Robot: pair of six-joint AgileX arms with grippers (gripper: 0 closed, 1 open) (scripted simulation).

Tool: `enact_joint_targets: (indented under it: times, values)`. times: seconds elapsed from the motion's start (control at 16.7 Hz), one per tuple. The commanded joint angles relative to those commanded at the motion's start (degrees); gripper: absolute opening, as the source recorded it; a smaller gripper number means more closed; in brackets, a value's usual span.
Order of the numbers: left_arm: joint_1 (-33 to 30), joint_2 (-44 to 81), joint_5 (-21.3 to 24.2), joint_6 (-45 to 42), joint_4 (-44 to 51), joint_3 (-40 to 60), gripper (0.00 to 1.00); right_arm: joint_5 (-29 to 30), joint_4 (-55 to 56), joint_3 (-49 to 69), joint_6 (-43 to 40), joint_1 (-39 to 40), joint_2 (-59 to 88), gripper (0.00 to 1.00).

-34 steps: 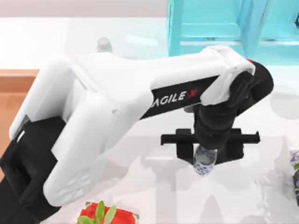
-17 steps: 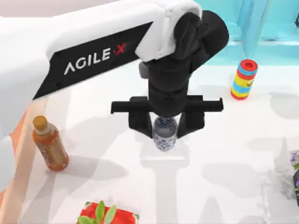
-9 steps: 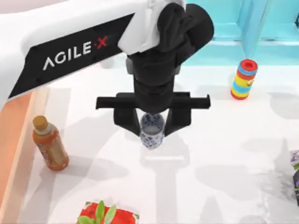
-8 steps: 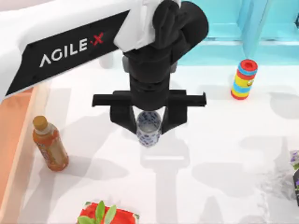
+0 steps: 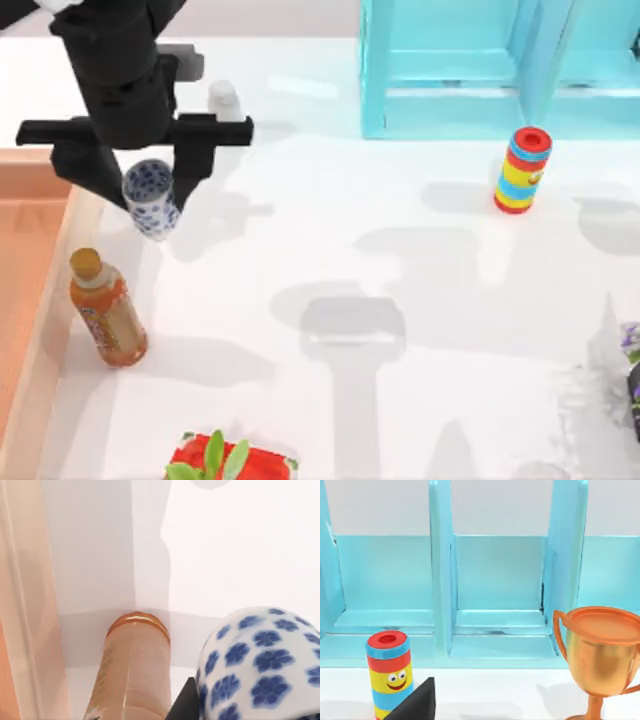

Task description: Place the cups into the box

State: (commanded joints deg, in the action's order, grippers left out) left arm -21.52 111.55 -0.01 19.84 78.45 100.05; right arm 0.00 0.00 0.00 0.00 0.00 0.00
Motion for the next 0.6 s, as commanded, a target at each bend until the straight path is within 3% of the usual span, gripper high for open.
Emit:
enact_joint_targets:
  times: [0.3,0.6]
  values:
    - [11.9,-2.8,0.0,-11.8,1.1,-1.6,0.00,0.0,0.0,0.0,0.0,0.0,0.0,1.00]
    - [30.1,-5.5,0.0,-29.8,2.6,-3.7,0.00,0.0,0.0,0.0,0.0,0.0,0.0,1.00]
